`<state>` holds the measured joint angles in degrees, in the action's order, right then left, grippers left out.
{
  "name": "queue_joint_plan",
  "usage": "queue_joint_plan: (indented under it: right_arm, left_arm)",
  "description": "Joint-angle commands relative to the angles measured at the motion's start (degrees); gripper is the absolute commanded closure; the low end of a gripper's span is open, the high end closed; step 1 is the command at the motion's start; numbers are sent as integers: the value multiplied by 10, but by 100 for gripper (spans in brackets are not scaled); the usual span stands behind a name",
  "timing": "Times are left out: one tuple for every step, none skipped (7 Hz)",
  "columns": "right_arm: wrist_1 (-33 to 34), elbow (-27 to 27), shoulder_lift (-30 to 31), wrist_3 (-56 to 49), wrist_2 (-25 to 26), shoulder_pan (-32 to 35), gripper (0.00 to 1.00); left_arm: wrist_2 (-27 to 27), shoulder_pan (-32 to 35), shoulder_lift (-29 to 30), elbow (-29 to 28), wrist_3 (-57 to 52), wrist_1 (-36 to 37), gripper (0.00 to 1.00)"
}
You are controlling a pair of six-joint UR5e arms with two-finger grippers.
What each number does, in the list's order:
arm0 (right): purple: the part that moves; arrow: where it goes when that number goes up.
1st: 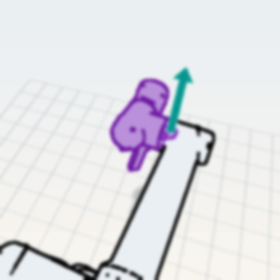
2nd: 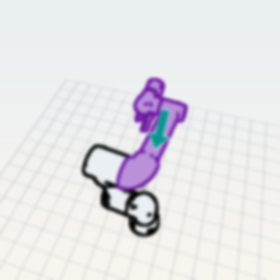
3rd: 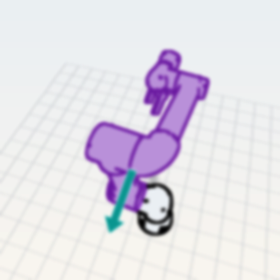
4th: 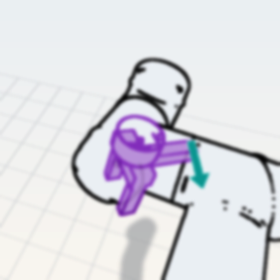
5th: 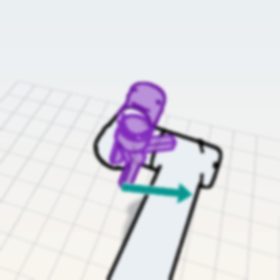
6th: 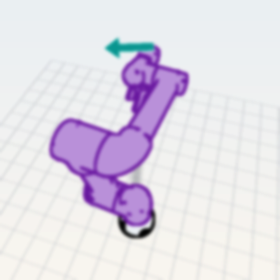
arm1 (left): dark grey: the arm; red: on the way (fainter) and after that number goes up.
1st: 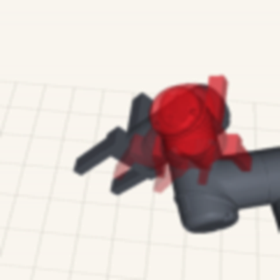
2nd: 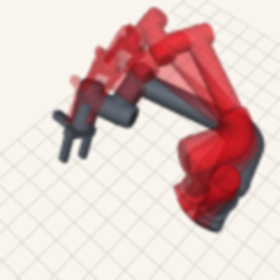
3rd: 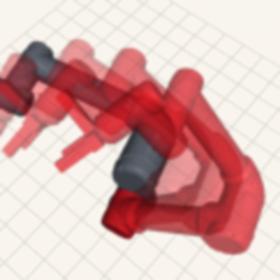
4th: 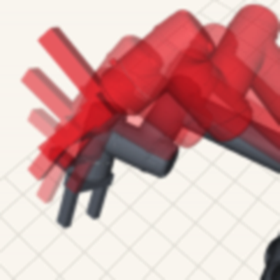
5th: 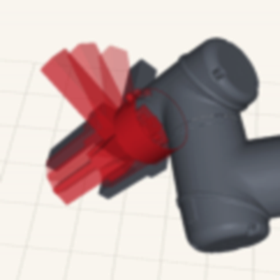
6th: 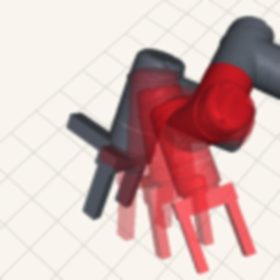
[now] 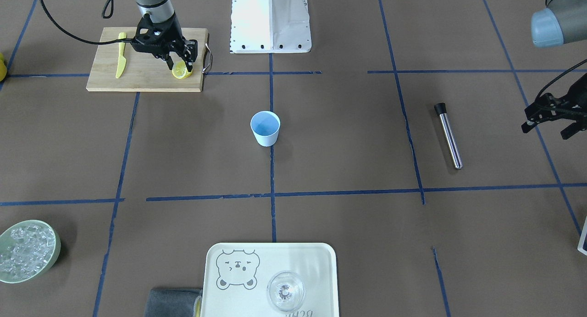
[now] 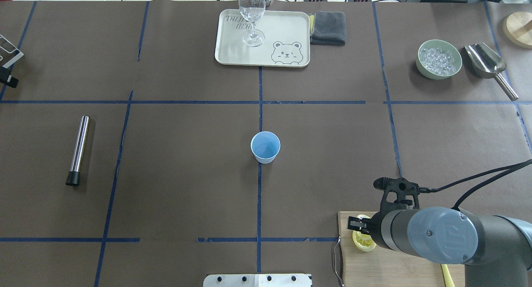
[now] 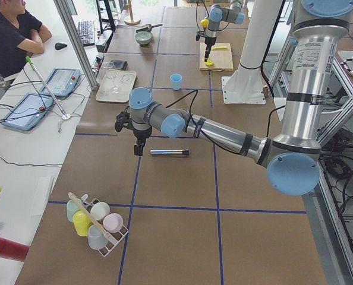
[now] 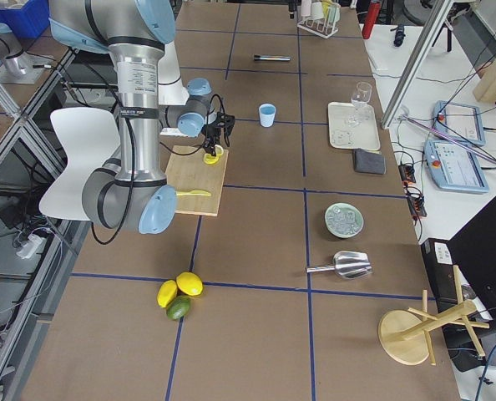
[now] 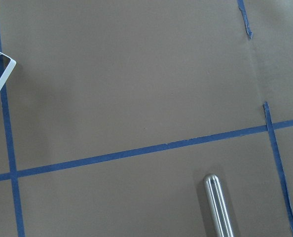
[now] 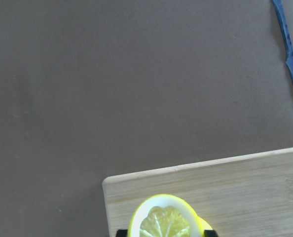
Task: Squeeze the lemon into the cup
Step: 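Lift the lemon slice with the right gripper and carry it toward the blue cup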
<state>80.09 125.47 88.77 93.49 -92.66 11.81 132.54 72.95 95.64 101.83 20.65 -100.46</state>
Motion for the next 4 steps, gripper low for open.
queue_joint_plan:
  right_arm:
    - [2, 18, -3, -3, -43, 49, 42]
    - [5, 32, -4, -4, -57, 66, 42]
    - [55, 69, -4, -5, -77, 79, 41]
    - [135, 99, -52, -5, -83, 91, 40]
  left_arm:
    - [0, 0, 4, -3, 0, 0, 0]
    - [0, 0, 6, -6, 0, 0, 0]
    - [0, 0, 10, -8, 0, 0, 0]
    - [0, 0, 10, -8, 0, -1, 0]
